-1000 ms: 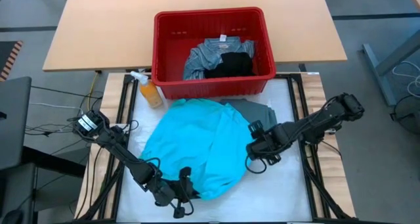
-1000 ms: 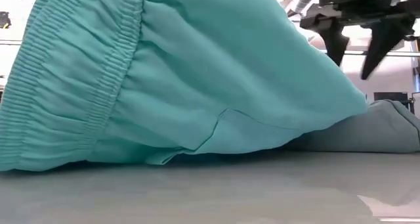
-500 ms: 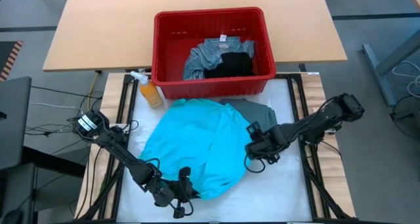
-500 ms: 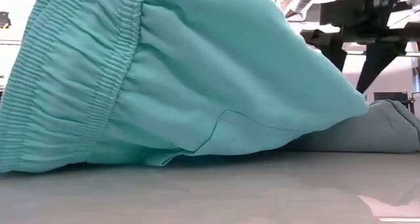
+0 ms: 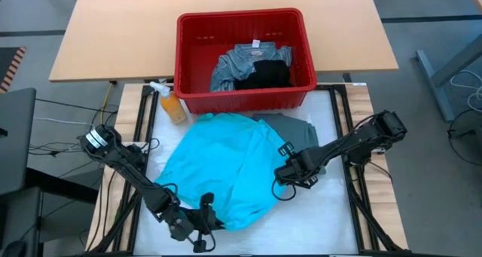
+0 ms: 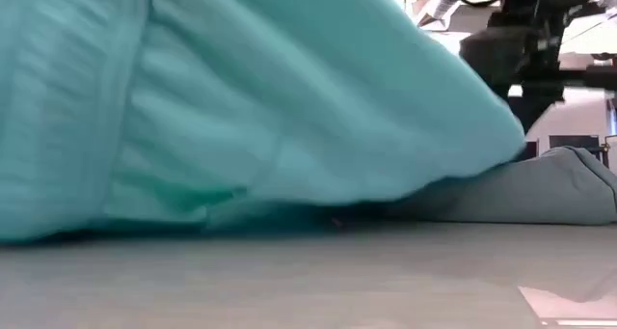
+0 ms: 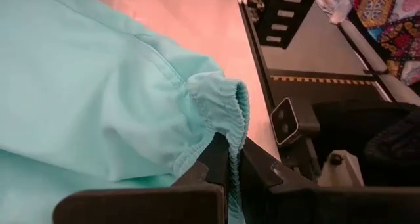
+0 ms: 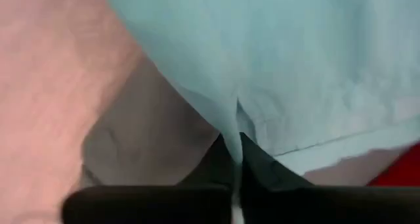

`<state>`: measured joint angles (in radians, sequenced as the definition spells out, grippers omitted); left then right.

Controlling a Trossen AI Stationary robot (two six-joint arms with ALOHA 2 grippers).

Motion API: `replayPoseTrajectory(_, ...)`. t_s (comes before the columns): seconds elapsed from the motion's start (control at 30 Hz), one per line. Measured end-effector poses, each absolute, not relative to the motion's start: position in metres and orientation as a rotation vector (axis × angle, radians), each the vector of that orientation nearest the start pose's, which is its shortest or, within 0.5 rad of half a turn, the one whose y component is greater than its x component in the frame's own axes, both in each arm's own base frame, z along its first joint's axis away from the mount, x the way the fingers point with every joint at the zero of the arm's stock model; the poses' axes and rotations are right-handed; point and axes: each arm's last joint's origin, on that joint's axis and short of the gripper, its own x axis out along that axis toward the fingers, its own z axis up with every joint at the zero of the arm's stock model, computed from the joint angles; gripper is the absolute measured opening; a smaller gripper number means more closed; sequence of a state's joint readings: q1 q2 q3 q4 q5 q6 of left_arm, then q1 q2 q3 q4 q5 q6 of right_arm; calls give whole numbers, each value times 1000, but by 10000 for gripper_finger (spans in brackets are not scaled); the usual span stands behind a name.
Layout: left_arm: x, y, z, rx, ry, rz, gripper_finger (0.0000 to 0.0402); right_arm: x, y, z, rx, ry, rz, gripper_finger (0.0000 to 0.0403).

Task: Fold Laundry from Bin
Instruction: Fold the light blue shorts

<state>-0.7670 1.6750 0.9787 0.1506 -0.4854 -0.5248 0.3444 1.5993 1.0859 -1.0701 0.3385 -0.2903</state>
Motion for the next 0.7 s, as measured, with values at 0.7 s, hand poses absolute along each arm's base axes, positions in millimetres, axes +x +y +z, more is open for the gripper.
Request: replayPoseTrajectory(0.7, 156, -280, 261, -227, 496, -301, 0, 292, 209, 300, -286, 1189, 309, 16)
